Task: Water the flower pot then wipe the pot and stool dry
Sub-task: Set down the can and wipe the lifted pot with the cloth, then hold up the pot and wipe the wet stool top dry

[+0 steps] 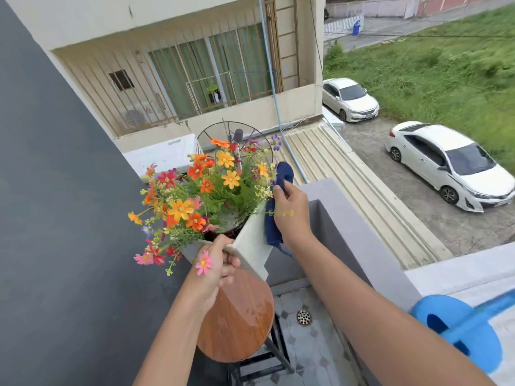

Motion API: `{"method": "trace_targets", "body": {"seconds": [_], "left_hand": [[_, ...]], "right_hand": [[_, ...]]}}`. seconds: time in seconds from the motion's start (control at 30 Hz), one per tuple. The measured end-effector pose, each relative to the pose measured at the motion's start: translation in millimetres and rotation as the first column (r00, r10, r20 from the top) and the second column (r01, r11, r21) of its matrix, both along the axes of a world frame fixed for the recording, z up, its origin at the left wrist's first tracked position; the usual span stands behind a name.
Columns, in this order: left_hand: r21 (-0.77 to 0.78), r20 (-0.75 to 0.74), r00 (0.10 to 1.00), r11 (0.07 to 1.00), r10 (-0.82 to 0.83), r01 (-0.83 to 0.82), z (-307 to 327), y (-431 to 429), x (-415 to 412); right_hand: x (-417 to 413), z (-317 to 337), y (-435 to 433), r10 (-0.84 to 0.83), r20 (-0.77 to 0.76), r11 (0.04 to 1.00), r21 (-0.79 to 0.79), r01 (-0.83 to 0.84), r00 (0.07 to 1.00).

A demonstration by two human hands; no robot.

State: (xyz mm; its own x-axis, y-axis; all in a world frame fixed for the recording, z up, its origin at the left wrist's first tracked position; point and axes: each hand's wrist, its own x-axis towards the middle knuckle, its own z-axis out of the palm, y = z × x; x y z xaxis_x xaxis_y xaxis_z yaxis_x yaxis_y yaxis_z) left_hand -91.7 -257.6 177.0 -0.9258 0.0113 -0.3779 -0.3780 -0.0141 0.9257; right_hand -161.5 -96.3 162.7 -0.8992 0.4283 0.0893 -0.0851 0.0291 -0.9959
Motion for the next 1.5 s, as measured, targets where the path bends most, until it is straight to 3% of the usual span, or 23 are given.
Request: {"method": "trace_targets", "body": {"seconds": [0.37, 0.47, 0.63, 0.87, 1.0, 1.1, 1.23, 1.5], "left_hand": [[0.092, 0.042, 0.995, 0.992, 0.087, -0.091, 13.3, 6.3, -21.7], [0.096, 0.022, 0.995, 0.991, 0.095, -0.097, 16.7, 3.5, -25.6], [0.035, 0.022, 0.995, 0.995, 0.097, -0.098, 22.8, 1.7, -23.2], [-0.118, 0.012, 0.991, 0.984, 0.132, -0.130, 19.5, -7.7, -26.7], [-0.288, -0.026, 0.996, 0.954, 0.084, -0.088, 16.8, -22.6, -31.3], [-0.329, -0.039, 0.999, 0.943, 0.036, -0.047, 14.6, -33.4, -27.0], [-0.288, -0.063, 0.998, 0.958, -0.021, 0.002, 14.5, -37.7, -17.2], [-0.145, -0.009, 0.996, 0.985, 0.088, -0.088, 9.7, -62.0, -19.0]], "right_hand": [[78.7, -16.5, -51.0, 0.182, -0.169, 0.973, 0.171, -0.153, 0.969], [86.7, -42.4, -52.4, 0.143, -0.110, 0.977, 0.172, -0.123, 0.984], [72.1, -43.5, -38.0, 0.086, 0.088, 0.995, 0.043, -0.090, 0.992], [47.4, -13.5, -4.8, 0.000, -0.062, 0.998, -0.064, -0.004, 0.998], [31.3, -4.5, 23.2, 0.096, -0.065, 0.995, -0.015, -0.097, 0.993], [24.6, 10.4, 33.4, 0.243, -0.024, 0.970, -0.028, -0.243, 0.970], [20.8, 16.1, 38.2, 0.368, 0.047, 0.920, -0.165, -0.357, 0.928], [-4.0, -44.0, 19.8, 0.474, 0.256, 0.879, -0.080, -0.470, 0.842]]}}
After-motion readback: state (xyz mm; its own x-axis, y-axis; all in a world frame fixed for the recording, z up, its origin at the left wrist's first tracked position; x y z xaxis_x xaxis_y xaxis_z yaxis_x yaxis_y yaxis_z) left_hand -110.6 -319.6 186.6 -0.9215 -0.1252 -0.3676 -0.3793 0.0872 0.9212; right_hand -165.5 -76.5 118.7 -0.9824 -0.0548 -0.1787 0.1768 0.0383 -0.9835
